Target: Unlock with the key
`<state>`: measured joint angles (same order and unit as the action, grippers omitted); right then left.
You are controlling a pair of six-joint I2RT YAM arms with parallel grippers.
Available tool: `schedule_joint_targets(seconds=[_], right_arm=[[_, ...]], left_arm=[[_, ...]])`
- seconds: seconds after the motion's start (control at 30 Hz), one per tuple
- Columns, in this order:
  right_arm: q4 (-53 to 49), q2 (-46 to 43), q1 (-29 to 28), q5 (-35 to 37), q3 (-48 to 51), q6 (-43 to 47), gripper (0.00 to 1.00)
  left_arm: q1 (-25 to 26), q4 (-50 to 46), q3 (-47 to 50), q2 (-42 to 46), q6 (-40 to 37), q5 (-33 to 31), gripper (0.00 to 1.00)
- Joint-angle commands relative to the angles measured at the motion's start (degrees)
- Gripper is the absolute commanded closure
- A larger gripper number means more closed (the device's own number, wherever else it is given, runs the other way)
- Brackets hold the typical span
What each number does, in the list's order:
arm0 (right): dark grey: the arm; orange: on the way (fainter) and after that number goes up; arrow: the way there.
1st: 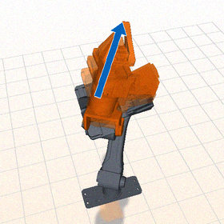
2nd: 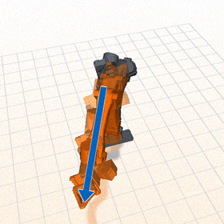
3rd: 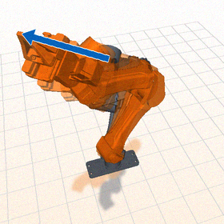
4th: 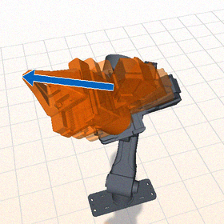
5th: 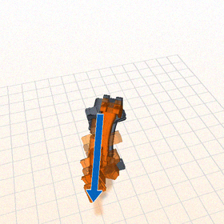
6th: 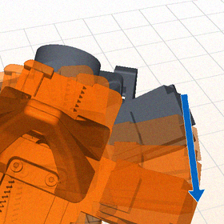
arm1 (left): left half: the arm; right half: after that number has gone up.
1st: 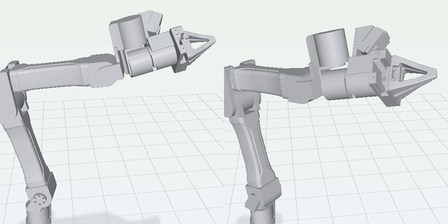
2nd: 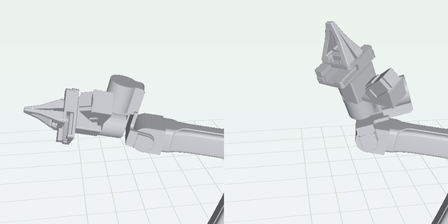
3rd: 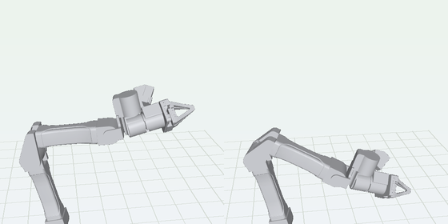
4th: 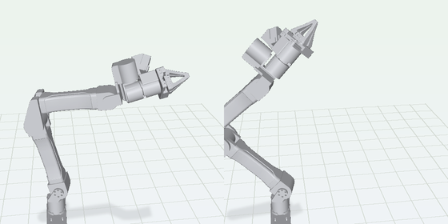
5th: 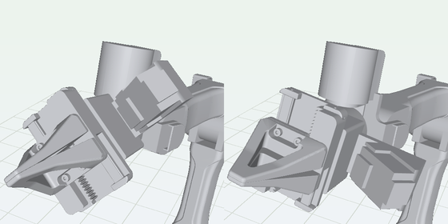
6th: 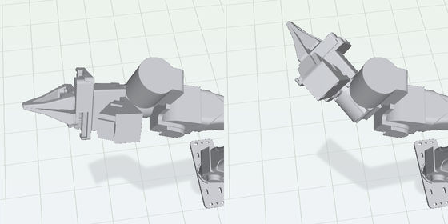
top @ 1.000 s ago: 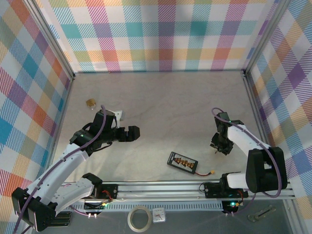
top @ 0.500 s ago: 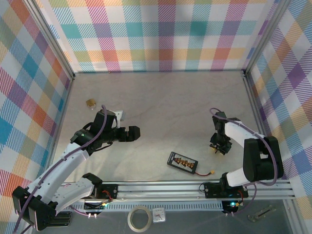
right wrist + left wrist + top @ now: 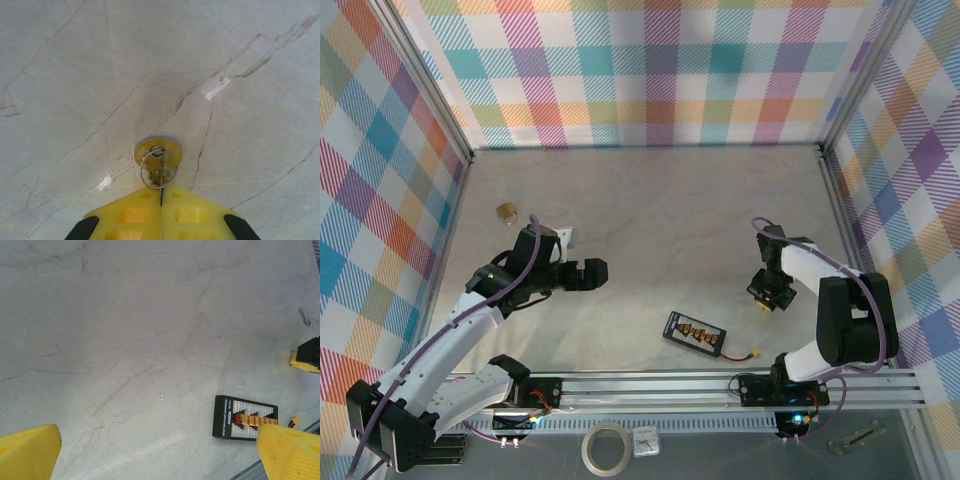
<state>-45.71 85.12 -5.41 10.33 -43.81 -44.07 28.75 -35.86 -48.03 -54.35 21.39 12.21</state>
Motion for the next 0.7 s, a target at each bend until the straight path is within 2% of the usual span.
schedule_joint_targets(seconds=[0.0,0.07,0.37,0.53,0.67], right_arm=[[2.5,-1.0,1.0,1.8,1.7,0.2,0.96],[2.6,-1.9,1.0,0.7,2.0,0.4,1.0],[4.3,-6.4,0.6,-5.7,3.2,-0.3,1.0],[4.4,-8.9,-2.2,-9.9,1.7,-2.5,1.0],[2.3,-10.0,-3.0,-9.0,-1.2,-2.5,1.0]], left_arm=[[0.3,0.1,0.6,-0.3,-0.8,0.9,0.0],[0.3,0.2,0.5,-0.6,-0.8,0.9,0.0],[0.3,0.5,0.3,-1.3,-1.0,1.0,0.0],[0.3,0.9,0.0,-1.7,-0.9,1.6,0.0],[0.3,1.1,-0.3,-2.1,-0.9,2.3,0.0]])
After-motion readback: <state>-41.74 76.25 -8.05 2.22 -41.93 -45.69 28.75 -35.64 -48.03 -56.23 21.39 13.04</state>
